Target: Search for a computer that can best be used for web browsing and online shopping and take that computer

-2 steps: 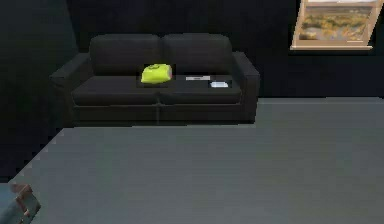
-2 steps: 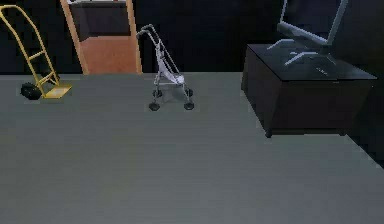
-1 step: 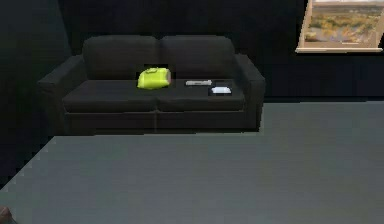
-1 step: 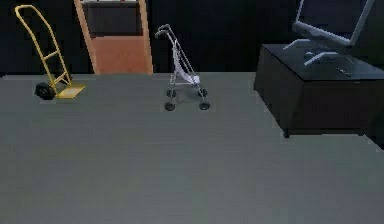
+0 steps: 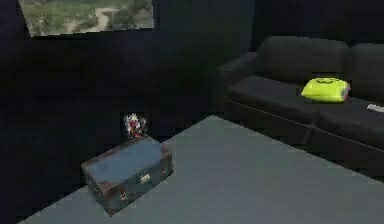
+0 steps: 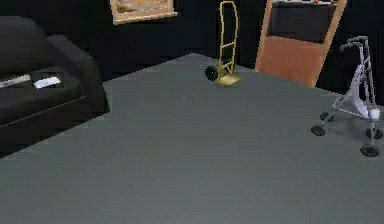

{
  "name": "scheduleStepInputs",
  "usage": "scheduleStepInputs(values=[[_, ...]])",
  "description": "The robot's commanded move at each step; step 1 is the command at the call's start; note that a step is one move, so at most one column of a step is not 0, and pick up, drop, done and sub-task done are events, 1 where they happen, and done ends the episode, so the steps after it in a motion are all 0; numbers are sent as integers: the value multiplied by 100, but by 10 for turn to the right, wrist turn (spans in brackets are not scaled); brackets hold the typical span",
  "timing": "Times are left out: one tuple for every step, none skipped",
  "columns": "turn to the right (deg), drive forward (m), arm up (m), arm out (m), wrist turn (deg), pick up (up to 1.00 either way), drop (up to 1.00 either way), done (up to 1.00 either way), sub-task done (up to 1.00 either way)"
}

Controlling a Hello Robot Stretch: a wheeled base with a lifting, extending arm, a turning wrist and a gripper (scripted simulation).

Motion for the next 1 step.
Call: scheduleStepInputs(values=[[-450, 0, 0, 0, 0, 0, 0, 0, 0]])
